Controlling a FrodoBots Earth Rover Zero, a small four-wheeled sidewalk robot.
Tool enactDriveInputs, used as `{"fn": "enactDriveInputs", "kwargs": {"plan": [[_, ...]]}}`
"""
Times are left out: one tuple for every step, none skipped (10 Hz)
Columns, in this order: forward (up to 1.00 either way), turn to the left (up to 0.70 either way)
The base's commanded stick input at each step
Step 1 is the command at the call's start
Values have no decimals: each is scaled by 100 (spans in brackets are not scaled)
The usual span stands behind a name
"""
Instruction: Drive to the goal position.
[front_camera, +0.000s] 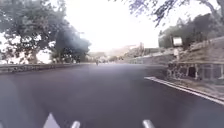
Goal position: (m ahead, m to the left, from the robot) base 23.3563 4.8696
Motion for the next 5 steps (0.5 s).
{"fn": "enactDriveInputs", "kwargs": {"plan": [[70,-35],[70,-35],[70,-35],[70,-35],[70,-35]]}}
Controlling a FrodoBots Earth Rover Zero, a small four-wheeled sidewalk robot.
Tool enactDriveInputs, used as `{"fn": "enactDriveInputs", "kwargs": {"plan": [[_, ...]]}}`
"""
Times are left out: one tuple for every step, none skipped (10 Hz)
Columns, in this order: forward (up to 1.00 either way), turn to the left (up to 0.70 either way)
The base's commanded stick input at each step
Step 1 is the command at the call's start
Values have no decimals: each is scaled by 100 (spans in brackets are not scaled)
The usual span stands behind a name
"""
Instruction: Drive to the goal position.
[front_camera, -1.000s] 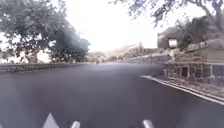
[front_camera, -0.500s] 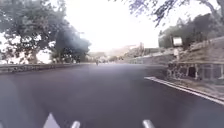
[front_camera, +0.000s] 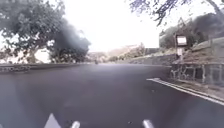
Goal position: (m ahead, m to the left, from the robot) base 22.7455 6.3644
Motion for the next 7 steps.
{"fn": "enactDriveInputs", "kwargs": {"plan": [[70,-35],[70,-35],[70,-35],[70,-35],[70,-35],[70,-35],[70,-35]]}}
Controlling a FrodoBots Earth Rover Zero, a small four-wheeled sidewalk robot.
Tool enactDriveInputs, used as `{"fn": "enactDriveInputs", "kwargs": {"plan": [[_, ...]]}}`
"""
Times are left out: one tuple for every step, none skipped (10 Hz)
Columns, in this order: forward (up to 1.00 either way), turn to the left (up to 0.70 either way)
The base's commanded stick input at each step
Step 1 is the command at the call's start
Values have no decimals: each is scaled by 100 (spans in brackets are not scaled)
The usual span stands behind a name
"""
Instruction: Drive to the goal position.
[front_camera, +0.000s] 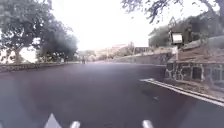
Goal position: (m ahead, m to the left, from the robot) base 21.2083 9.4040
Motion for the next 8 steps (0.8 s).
{"fn": "enactDriveInputs", "kwargs": {"plan": [[70,-35],[70,-27],[70,-7],[70,0],[70,0],[70,0],[70,0],[70,0]]}}
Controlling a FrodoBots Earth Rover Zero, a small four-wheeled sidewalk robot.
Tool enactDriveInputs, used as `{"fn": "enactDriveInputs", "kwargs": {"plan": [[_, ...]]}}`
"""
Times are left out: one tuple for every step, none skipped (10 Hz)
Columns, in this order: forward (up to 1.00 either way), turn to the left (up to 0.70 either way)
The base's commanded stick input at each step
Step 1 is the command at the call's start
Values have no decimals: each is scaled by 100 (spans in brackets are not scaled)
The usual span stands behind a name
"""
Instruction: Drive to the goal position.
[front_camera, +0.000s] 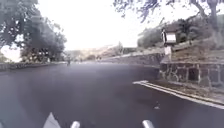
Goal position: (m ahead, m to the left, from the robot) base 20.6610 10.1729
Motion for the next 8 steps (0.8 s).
{"fn": "enactDriveInputs", "kwargs": {"plan": [[70,0],[70,0],[70,0],[70,0],[70,0],[70,0],[70,0],[70,0]]}}
